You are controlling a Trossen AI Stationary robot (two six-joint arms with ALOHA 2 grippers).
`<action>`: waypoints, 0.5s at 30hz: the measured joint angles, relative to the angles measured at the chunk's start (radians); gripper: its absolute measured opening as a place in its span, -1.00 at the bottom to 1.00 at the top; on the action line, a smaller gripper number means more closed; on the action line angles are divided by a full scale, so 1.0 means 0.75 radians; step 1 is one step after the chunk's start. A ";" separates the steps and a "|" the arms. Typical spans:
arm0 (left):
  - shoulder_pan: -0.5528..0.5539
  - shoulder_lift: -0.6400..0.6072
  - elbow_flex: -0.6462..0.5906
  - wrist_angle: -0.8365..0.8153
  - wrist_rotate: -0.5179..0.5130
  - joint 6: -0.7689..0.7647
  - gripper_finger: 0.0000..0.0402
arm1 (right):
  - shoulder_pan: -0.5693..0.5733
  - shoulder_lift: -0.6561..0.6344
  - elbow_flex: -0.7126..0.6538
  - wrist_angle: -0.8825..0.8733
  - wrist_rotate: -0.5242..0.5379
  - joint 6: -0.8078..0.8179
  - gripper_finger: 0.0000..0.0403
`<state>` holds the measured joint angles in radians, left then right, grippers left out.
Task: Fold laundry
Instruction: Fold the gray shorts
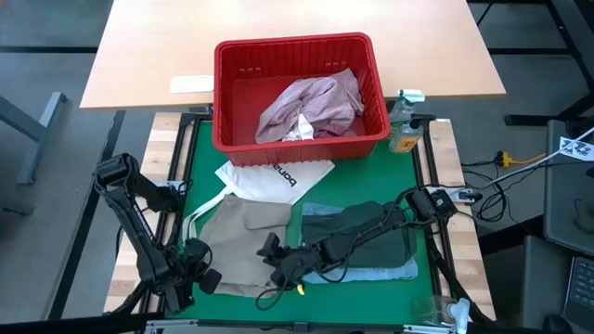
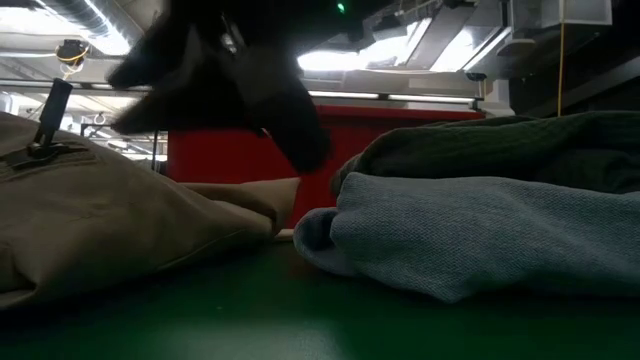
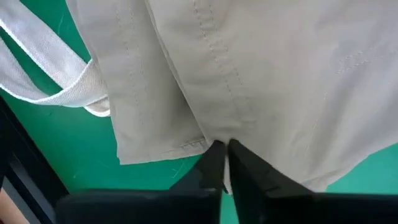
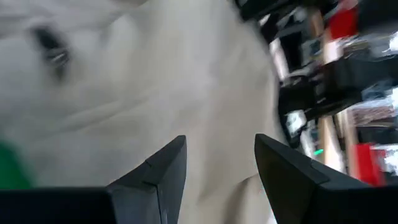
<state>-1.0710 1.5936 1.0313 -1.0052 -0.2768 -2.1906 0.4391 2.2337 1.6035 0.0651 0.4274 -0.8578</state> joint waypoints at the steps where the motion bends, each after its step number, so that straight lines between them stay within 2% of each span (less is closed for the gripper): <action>1: 0.000 0.000 0.000 -0.003 0.000 -0.001 -0.96 | 0.000 0.000 0.000 -0.043 -0.005 0.035 -0.07; 3: 0.000 0.000 0.000 -0.020 0.006 0.002 -0.97 | 0.000 0.000 0.000 -0.134 -0.044 0.111 -0.07; 7: 0.017 0.000 0.000 -0.103 0.098 0.003 -0.99 | -0.010 0.004 0.001 -0.257 -0.221 0.230 -0.07; 12: 0.041 0.000 0.000 -0.242 0.153 0.004 -1.00 | -0.014 0.012 0.001 -0.274 -0.494 0.272 -0.07; 15: 0.054 0.000 0.000 -0.298 0.154 0.005 -1.00 | -0.017 0.012 0.001 -0.279 -0.596 0.275 -0.07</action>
<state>-1.0307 1.5936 1.0313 -1.2284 -0.1612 -2.1865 0.4263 2.2425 1.6039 -0.1442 -0.0195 -0.6518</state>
